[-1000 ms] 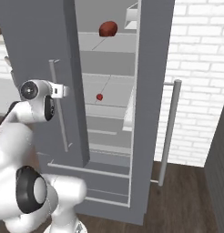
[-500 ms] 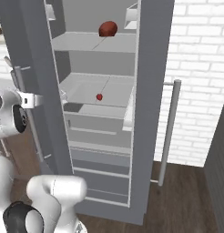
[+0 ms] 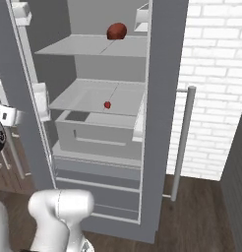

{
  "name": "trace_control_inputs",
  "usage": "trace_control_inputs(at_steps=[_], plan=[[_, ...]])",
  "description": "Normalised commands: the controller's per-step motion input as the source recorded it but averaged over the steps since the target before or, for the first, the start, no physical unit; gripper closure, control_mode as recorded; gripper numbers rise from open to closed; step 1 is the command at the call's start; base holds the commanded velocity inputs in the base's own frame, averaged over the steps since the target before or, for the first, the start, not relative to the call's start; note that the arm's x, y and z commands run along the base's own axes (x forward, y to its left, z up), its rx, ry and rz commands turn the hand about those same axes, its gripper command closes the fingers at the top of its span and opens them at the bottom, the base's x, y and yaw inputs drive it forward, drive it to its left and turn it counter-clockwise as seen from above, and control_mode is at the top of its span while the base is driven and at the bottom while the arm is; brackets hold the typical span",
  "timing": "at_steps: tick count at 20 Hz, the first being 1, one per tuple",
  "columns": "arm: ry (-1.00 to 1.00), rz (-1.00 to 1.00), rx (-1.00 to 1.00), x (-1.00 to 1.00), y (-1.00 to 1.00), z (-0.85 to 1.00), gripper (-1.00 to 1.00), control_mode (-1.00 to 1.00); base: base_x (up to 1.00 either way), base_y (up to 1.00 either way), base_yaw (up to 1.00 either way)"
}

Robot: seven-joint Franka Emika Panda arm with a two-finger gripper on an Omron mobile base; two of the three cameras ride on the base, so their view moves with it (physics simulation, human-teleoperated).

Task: Take the strawberry from the fridge and place it on top of the pancake, located on the dining counter.

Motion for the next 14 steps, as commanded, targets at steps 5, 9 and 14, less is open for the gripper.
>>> trace_control_inputs(at_steps=[5, 9, 14], plan=[[0.00, 0.00, 0.39, -1.00, -1.00, 0.09, -1.00, -1.00, 0.00, 0.00, 0.00], [0.04, 0.00, 0.39, -0.75, -0.96, 0.09, -1.00, -1.00, 0.00, 0.00, 0.00], [0.21, 0.00, 0.30, 0.16, -0.35, 0.41, -1.00, -1.00, 0.00, 0.00, 0.00]])
